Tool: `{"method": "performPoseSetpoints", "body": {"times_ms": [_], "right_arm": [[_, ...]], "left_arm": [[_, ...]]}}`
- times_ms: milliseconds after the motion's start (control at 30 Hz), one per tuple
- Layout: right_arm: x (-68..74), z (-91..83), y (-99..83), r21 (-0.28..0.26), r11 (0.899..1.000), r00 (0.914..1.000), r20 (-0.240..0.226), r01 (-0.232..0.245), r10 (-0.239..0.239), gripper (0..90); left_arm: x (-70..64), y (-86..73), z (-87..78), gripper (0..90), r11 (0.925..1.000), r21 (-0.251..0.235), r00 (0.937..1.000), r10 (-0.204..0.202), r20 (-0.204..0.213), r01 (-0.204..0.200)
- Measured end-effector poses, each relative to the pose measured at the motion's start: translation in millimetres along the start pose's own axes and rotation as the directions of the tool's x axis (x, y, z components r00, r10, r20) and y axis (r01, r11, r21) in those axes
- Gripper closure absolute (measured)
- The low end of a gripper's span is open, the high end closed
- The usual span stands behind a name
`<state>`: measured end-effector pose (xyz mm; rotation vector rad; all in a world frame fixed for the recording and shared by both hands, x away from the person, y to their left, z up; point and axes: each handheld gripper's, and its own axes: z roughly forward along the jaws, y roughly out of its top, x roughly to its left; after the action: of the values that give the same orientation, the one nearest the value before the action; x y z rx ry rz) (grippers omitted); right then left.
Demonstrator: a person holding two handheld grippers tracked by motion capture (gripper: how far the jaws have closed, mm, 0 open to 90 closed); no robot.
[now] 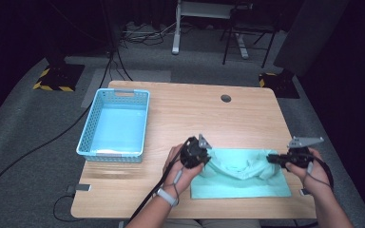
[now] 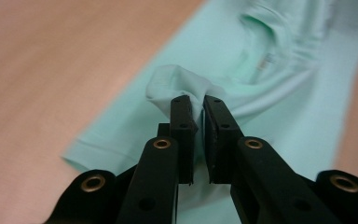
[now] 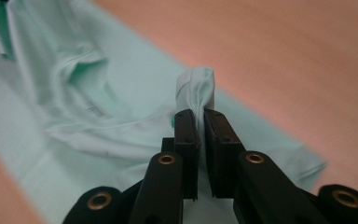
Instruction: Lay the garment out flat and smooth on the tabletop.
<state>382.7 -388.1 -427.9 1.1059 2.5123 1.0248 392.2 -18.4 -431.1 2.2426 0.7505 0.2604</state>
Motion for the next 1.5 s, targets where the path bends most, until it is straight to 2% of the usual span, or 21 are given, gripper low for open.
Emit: {"method": "performPoseSetpoints", "body": {"times_ms": [33,67,100,133,167,200,233,267,300,333,367,433,467,567,700,867,967,1100,1167,1267,1500], "right_arm": [[-6.4,2.1,8.0,-0.025,1.000,0.9994,0.034,-0.007,0.007,84.2],[-16.7,3.0,19.3,-0.097,0.995,0.9930,0.112,-0.026,0.037,78.5],[-28.0,1.9,29.7,-0.227,0.972,0.9749,0.199,-0.054,0.101,59.1],[-38.4,-0.1,38.1,-0.366,0.927,0.9475,0.258,-0.085,0.188,41.4],[-44.4,-5.7,46.6,-0.440,0.891,0.9208,0.291,-0.112,0.259,41.1],[-44.1,-9.6,49.7,-0.467,0.878,0.9175,0.297,-0.102,0.265,38.4],[-40.3,-13.7,51.9,-0.497,0.864,0.9175,0.300,-0.083,0.261,36.1],[-35.7,-16.0,51.6,-0.503,0.862,0.9206,0.308,-0.057,0.240,35.7],[-31.7,-16.2,48.9,-0.490,0.871,0.9273,0.309,-0.035,0.211,35.7],[-28.8,-14.2,44.8,-0.465,0.885,0.9356,0.300,-0.026,0.186,35.8],[-26.5,-11.2,39.5,-0.439,0.898,0.9418,0.286,-0.035,0.177,36.6],[-21.4,-2.1,26.8,-0.396,0.917,0.9551,0.254,-0.042,0.153,38.9],[-19.3,1.2,22.9,-0.381,0.924,0.9578,0.247,-0.043,0.147,39.1],[-13.3,14.8,10.4,-0.307,0.951,0.9664,0.231,-0.038,0.113,39.7],[-9.1,29.0,2.8,-0.209,0.978,0.9727,0.223,-0.015,0.063,39.3],[-11.0,48.6,-4.8,-0.109,0.994,0.9775,0.209,-0.005,0.027,39.1],[-13.9,61.4,-9.0,-0.046,0.999,0.9799,0.199,0.000,0.009,38.8],[-17.7,70.7,-15.3,-0.005,1.000,0.9814,0.192,-0.008,0.009,37.2],[-19.0,70.6,-19.0,-0.021,0.999,0.9823,0.182,-0.041,0.044,37.3],[-17.5,66.4,-25.2,-0.031,0.998,0.9816,0.178,-0.063,0.067,38.3],[-0.2,50.4,-43.2,-0.018,0.997,0.9821,0.173,-0.072,0.074,38.5]], "left_arm": [[14.2,10.5,-3.8,83.1,0.9967,-0.081,0.9952,-0.013,-0.097,0.005],[29.8,19.6,-12.5,79.0,0.9784,-0.204,0.9779,-0.074,-0.196,0.033],[44.1,26.1,-22.0,65.5,0.9438,-0.315,0.9512,-0.183,-0.248,0.099],[56.5,30.2,-31.5,59.4,0.8941,-0.402,0.9401,-0.289,-0.181,0.197],[59.8,31.5,-35.2,57.8,0.8734,-0.430,0.9401,-0.313,-0.136,0.229],[59.8,32.4,-37.9,54.0,0.8743,-0.427,0.9428,-0.310,-0.124,0.231],[56.2,31.9,-37.8,52.4,0.9004,-0.389,0.9492,-0.273,-0.157,0.194],[51.5,29.3,-35.7,50.2,0.9271,-0.342,0.9509,-0.232,-0.205,0.153],[47.4,25.2,-32.5,47.8,0.9463,-0.296,0.9513,-0.203,-0.232,0.130],[44.3,20.0,-28.2,47.5,0.9561,-0.267,0.9552,-0.185,-0.231,0.121],[42.1,14.2,-23.6,47.5,0.9607,-0.248,0.9608,-0.180,-0.211,0.125],[37.1,4.2,-13.3,47.2,0.9710,-0.193,0.9656,-0.178,-0.190,0.141],[34.6,0.0,-8.3,47.2,0.9776,-0.160,0.9688,-0.166,-0.184,0.137],[26.3,-10.2,6.5,47.1,0.9894,-0.067,0.9766,-0.139,-0.165,0.129],[22.9,-19.5,24.6,46.4,0.9913,-0.001,0.9814,-0.131,-0.141,0.132],[17.6,-24.3,45.1,44.5,0.9916,0.054,0.9867,-0.110,-0.119,0.117],[15.9,-26.9,53.7,43.4,0.9908,0.086,0.9890,-0.094,-0.114,0.104],[14.0,-30.0,54.6,42.0,0.9930,0.090,0.9912,-0.067,-0.114,0.077],[12.6,-30.9,53.1,41.7,0.9929,0.098,0.9922,-0.056,-0.111,0.067],[9.0,-34.7,49.9,41.8,0.9936,0.097,0.9934,-0.048,-0.104,0.058],[-5.8,-46.2,40.2,42.0,0.9954,0.092,0.9963,-0.022,-0.083,0.029]]}}
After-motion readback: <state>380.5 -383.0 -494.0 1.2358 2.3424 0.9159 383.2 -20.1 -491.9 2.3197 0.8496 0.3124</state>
